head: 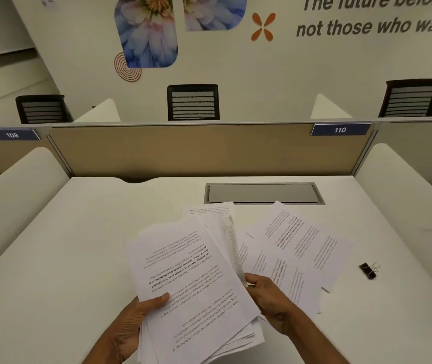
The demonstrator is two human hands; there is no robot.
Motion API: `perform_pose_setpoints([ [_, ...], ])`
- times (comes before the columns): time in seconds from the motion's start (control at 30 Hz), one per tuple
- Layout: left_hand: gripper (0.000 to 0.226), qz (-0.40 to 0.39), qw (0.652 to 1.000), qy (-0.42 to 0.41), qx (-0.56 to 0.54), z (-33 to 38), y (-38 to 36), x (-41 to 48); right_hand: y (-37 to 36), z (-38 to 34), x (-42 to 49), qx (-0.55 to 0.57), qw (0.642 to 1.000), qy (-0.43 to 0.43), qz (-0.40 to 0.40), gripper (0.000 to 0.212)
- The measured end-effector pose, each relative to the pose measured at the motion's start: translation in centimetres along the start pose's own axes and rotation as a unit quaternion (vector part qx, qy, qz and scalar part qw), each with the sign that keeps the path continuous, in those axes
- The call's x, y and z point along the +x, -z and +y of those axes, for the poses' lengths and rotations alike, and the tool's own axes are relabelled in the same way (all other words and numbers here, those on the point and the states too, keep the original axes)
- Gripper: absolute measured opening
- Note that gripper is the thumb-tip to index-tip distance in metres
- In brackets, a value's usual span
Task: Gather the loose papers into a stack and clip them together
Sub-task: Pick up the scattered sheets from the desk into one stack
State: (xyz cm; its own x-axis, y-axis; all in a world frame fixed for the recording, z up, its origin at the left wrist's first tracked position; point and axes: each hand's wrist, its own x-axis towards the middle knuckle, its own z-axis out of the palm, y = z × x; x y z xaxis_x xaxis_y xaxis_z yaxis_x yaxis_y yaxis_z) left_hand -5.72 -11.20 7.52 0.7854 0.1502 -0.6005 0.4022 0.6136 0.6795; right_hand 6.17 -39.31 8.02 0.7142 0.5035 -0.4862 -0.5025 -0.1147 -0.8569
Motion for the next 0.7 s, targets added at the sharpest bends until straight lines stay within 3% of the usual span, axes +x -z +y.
perform_pose_setpoints([
  [0.2, 0.089, 0.002, 0.999, -0.01, 0.032, -1.1, -0.4, 1.0, -0.4, -0.1, 0.4, -0.051, 0.998, -0.019, -0.003, 0.027],
  [0.27, 0.082, 0.02, 0.999, -0.023, 0.037, -1.0, -0.6, 1.4, 0.1, -0.1, 0.9, -0.044, 0.998, -0.028, 0.017, 0.023],
  [0.33, 0.067, 0.045, 0.998, -0.032, 0.042, -0.7, -0.8, 2.0, 1.4, 0.3, 1.5, -0.072, 0.992, -0.023, 0.105, 0.019],
  [0.4, 0.053, 0.072, 0.994, -0.049, 0.061, -0.4, -1.1, 2.5, 3.9, 1.1, 2.7, -0.181, 0.959, 0.002, 0.22, 0.025],
  [0.47, 0.05, 0.095, 0.989, -0.06, 0.097, -0.1, -1.5, 2.9, 6.7, 1.7, 3.7, -0.314, 0.908, 0.003, 0.277, 0.045],
  [0.6, 0.051, 0.132, 0.974, -0.082, 0.166, -0.3, -1.8, 3.8, 11.6, 1.4, 5.2, -0.488, 0.825, -0.048, 0.28, 0.079],
  [0.7, 0.058, 0.158, 0.967, -0.086, 0.183, -0.7, -1.6, 4.5, 14.1, 0.9, 5.8, -0.55, 0.794, -0.09, 0.244, 0.098],
])
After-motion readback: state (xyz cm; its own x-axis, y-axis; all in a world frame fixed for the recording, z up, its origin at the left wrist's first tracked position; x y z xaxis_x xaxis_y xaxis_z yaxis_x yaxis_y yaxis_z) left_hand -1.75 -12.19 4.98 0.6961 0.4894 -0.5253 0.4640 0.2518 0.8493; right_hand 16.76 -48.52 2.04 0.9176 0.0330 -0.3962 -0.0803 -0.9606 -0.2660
